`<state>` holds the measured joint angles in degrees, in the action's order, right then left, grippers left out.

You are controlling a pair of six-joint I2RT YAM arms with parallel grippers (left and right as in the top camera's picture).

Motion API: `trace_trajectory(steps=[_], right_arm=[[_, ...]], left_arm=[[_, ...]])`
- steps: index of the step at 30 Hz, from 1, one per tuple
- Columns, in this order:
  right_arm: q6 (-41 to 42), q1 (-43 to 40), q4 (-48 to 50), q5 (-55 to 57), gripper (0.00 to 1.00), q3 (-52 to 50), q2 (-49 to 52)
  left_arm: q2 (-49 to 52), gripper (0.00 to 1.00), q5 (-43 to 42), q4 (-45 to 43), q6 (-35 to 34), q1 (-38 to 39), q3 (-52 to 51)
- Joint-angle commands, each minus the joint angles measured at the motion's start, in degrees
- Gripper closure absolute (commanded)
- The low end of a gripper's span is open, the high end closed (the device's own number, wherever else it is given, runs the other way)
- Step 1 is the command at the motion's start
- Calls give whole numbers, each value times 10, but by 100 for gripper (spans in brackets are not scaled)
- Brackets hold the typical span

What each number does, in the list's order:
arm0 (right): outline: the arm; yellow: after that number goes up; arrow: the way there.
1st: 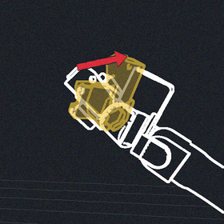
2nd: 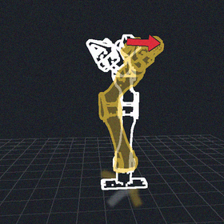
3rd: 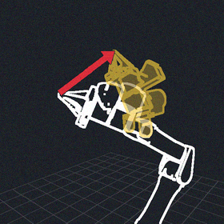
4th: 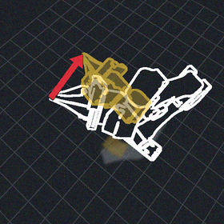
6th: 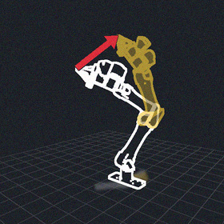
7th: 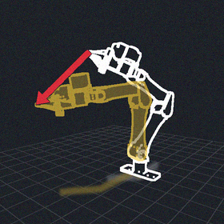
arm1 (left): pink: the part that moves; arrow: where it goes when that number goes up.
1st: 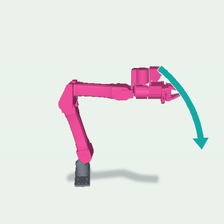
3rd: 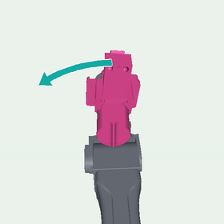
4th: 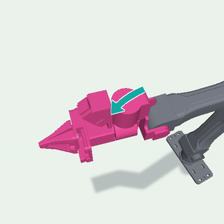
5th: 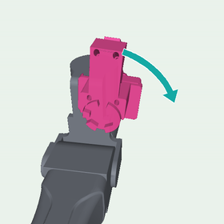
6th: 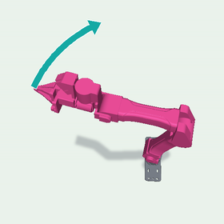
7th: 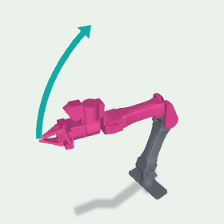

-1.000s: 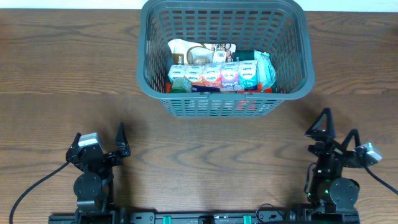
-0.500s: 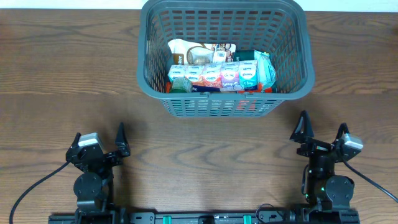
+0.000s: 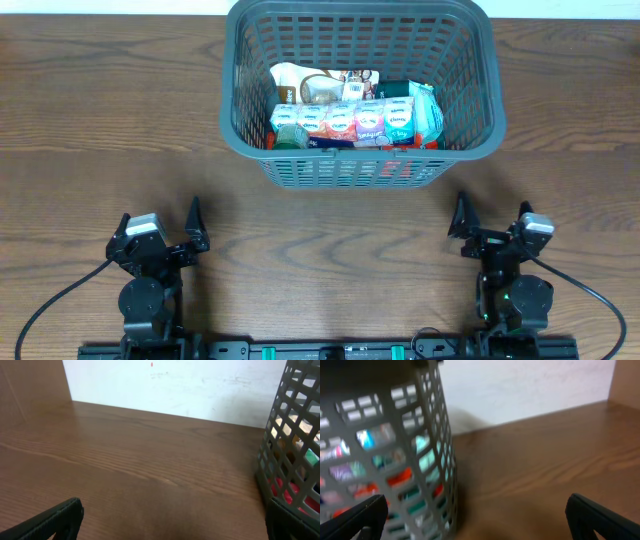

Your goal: Pack container

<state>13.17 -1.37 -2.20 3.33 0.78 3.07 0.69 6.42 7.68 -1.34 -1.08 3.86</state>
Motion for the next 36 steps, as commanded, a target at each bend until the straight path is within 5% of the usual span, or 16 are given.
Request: trace_trajectory(steps=[1, 13, 36], right_arm=[[-20, 7, -19, -24, 1, -5, -24], [-192, 7, -19, -53, 1, -5, -28], [-226, 7, -19, -51, 1, -5, -28]], left_arm=[[0, 1, 7, 17, 0, -3, -11], [0, 1, 7, 17, 0, -3, -11], [0, 1, 7, 17, 0, -3, -11]])
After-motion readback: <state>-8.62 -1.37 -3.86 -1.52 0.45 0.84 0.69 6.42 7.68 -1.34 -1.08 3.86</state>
